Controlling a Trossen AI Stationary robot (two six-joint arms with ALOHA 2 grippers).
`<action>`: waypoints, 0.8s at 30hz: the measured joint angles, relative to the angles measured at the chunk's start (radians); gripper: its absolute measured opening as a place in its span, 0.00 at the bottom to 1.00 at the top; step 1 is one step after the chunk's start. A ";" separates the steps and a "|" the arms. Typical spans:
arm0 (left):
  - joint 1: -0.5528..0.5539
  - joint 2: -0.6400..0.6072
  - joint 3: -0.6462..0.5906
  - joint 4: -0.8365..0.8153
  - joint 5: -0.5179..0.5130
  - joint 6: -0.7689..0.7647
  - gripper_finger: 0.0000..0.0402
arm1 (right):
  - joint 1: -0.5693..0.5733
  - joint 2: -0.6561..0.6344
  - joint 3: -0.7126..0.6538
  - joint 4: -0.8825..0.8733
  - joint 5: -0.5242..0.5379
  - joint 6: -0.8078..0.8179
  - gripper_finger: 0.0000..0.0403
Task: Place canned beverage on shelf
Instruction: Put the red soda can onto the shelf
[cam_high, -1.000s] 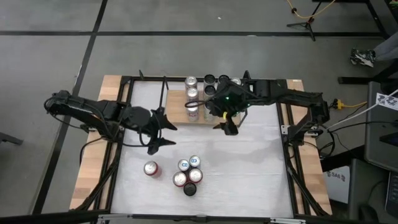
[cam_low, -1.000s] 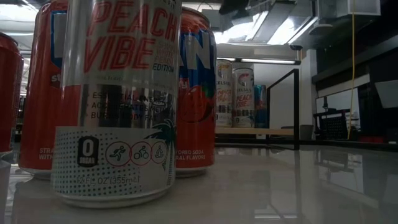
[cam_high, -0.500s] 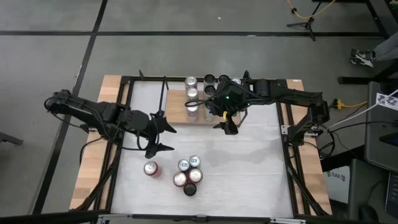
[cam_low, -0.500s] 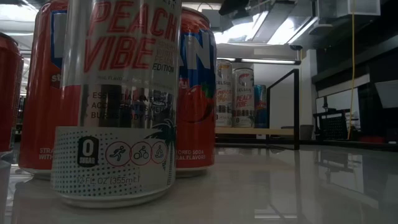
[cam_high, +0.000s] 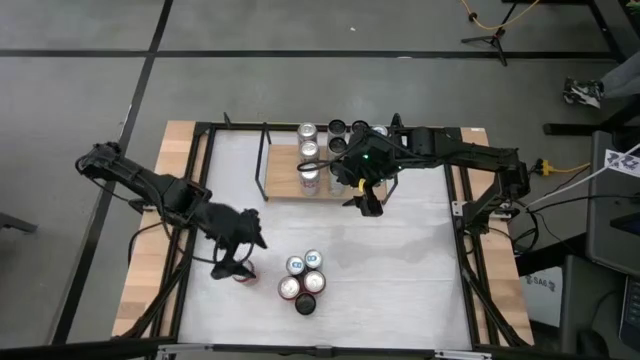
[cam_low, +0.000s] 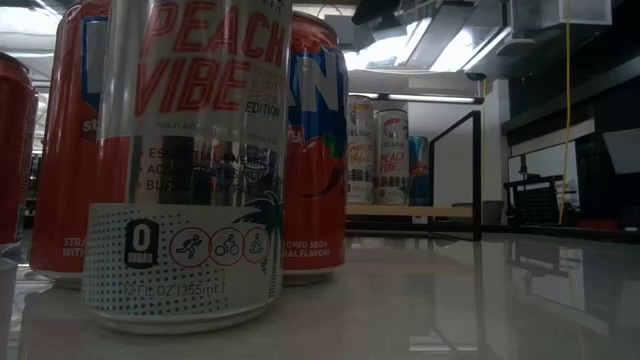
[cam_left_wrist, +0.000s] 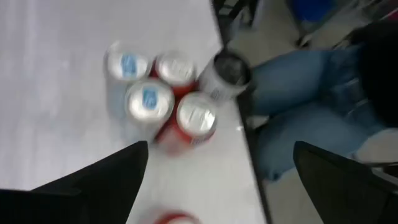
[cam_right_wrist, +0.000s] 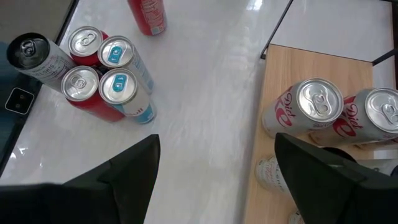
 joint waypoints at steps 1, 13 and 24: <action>-0.019 0.000 0.000 -0.028 -0.027 -0.014 0.98 | 0.000 0.000 0.000 0.000 0.000 0.000 0.78; -0.162 0.039 0.000 -0.266 -0.155 -0.091 0.98 | 0.000 0.000 0.000 0.004 0.000 0.074 0.78; -0.210 0.175 0.000 -0.314 -0.156 -0.067 0.98 | 0.000 0.000 0.000 0.004 0.000 0.074 0.78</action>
